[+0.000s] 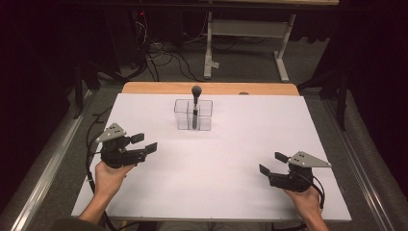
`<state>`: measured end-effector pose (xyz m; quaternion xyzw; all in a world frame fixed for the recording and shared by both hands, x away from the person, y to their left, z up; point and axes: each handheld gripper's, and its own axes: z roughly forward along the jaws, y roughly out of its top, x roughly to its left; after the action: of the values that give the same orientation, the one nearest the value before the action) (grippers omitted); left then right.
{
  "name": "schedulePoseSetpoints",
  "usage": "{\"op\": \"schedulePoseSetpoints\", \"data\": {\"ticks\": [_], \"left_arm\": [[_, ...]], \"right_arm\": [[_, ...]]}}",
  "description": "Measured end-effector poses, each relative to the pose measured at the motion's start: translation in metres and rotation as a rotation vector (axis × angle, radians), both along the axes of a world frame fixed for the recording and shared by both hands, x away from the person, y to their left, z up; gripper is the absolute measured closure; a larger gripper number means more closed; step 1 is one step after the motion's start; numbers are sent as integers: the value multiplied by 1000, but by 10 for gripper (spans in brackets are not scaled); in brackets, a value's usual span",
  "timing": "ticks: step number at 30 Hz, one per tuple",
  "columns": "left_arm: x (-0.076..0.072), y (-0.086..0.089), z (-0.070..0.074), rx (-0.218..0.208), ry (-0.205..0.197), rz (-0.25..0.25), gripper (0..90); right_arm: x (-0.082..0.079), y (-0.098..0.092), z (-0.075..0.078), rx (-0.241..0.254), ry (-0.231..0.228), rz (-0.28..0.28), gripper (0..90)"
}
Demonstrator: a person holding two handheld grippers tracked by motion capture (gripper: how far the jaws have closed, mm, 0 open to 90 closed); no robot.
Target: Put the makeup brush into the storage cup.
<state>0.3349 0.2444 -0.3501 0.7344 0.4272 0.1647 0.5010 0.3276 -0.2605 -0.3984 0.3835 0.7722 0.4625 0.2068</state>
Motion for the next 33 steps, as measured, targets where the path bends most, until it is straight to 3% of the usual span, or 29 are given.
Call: {"op": "schedulePoseSetpoints", "data": {"ticks": [33], "left_arm": [[-1, -1, -19, 1, 15, 39, 337]], "right_arm": [[1, -1, 0, 5, -1, -2, 254]]}}
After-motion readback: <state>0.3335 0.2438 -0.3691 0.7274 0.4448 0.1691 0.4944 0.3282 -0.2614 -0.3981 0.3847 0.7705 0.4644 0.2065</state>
